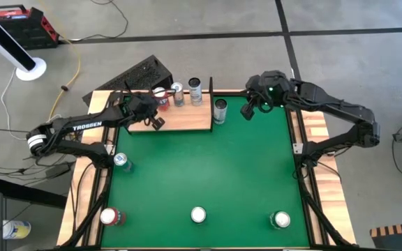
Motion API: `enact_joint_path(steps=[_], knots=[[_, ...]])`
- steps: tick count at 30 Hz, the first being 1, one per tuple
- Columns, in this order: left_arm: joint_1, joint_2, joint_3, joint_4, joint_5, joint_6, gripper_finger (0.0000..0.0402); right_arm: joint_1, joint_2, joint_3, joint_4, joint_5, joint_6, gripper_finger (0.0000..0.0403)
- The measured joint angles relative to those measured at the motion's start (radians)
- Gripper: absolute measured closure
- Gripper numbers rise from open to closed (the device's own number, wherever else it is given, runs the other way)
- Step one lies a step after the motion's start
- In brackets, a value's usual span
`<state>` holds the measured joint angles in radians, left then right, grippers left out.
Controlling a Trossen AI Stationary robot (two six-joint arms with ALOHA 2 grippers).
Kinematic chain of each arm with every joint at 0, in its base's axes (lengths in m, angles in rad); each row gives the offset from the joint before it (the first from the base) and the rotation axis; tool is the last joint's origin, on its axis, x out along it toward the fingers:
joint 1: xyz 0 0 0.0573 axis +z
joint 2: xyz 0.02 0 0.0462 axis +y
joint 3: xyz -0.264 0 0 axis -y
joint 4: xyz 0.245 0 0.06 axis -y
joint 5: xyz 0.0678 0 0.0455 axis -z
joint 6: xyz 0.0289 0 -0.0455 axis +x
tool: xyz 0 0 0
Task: Place canned beverage on shelf
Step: Put the top red soda can on the shelf
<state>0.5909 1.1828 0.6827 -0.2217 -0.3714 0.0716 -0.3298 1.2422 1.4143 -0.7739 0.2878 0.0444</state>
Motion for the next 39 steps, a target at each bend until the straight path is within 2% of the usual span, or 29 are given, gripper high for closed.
enact_joint_path(steps=[16,22,24,39], knots=[[0.051,0.0,0.0,0.032,0.007,0.021,0.0402,0.0,0.012,0.0,0.008,0.0,-0.015,0.0382],[0.051,-0.024,0.001,-0.011,0.215,0.03,0.0402,0.001,0.012,0.0,-0.003,-0.001,-0.01,0.0382],[0.052,-0.024,0.001,-0.002,0.249,0.044,0.0402,0.001,0.012,0.0,-0.001,-0.001,-0.011,0.0382],[0.127,-0.024,0.002,0.115,0.211,0.052,0.0402,0.003,0.012,0.0,0.0,-0.002,-0.019,0.0382]])
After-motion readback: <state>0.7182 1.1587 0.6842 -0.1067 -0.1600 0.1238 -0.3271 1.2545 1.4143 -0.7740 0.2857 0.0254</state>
